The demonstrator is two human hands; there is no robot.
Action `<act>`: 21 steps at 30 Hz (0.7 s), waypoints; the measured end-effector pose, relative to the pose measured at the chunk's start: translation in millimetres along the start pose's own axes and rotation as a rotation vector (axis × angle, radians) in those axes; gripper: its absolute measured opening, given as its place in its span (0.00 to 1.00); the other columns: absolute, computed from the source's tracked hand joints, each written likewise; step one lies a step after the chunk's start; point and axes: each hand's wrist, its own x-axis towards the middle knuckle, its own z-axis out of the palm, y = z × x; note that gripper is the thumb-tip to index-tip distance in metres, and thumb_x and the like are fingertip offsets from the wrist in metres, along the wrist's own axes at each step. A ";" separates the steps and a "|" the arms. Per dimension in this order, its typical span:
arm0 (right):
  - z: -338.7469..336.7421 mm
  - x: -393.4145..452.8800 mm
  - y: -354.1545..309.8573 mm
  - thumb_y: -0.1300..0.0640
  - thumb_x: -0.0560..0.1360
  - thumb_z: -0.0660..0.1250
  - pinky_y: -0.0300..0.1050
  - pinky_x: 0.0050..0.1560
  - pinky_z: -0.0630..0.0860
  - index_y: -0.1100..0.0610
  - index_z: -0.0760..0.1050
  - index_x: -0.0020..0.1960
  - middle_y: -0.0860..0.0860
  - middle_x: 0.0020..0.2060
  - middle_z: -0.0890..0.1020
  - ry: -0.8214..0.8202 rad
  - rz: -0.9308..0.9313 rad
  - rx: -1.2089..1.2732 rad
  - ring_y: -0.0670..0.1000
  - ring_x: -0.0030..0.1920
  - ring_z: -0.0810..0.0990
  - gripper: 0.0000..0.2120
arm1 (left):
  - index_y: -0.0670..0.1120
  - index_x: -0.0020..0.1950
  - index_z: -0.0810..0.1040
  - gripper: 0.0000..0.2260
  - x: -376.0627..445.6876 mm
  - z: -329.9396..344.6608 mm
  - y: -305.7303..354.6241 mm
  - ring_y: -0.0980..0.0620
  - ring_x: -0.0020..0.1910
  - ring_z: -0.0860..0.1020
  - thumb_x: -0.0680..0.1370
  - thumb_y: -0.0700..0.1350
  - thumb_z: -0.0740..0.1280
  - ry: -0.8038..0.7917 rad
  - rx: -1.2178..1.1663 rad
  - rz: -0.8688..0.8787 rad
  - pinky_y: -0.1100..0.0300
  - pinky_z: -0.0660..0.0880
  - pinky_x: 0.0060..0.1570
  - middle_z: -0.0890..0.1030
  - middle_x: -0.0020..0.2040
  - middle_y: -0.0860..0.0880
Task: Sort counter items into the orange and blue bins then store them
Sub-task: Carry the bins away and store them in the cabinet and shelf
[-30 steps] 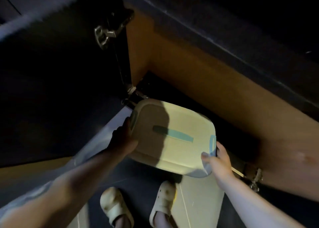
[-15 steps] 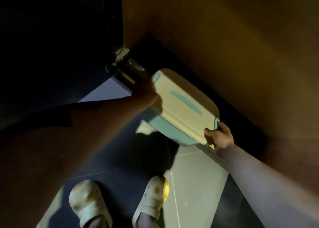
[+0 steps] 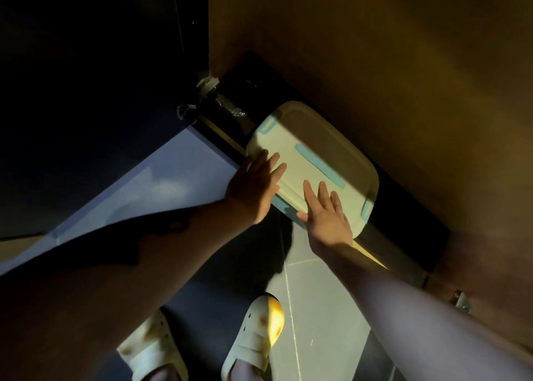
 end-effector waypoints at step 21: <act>-20.6 -62.5 -24.7 0.54 0.77 0.64 0.50 0.71 0.63 0.41 0.46 0.77 0.48 0.78 0.45 -0.203 0.205 0.289 0.56 0.76 0.56 0.37 | 0.50 0.78 0.53 0.25 -62.8 -51.4 37.2 0.48 0.77 0.47 0.81 0.47 0.55 -0.250 -0.055 -0.085 0.51 0.48 0.75 0.49 0.79 0.49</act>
